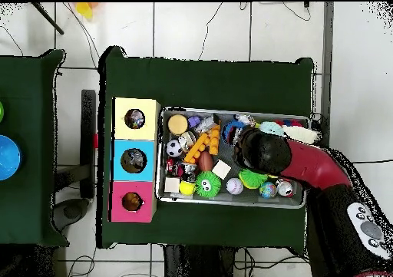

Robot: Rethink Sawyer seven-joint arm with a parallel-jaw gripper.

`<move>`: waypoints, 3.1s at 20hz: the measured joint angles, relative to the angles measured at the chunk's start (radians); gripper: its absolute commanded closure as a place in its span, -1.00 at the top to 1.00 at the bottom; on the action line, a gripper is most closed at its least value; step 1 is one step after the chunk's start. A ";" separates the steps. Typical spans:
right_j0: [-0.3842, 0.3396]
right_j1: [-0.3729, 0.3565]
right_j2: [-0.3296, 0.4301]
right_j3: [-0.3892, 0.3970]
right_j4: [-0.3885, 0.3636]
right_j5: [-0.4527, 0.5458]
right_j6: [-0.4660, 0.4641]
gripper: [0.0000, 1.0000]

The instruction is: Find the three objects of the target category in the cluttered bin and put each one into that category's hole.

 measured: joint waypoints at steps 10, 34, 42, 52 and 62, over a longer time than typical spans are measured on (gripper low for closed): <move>0.000 0.050 0.000 0.008 0.000 -0.041 0.000 1.00; 0.039 0.027 -0.022 -0.022 -0.002 -0.044 0.000 1.00; 0.049 0.084 -0.022 -0.114 -0.002 -0.044 0.000 1.00; 0.068 0.151 -0.023 -0.182 -0.002 -0.044 0.000 1.00; 0.135 0.178 -0.033 -0.196 -0.002 -0.044 0.000 1.00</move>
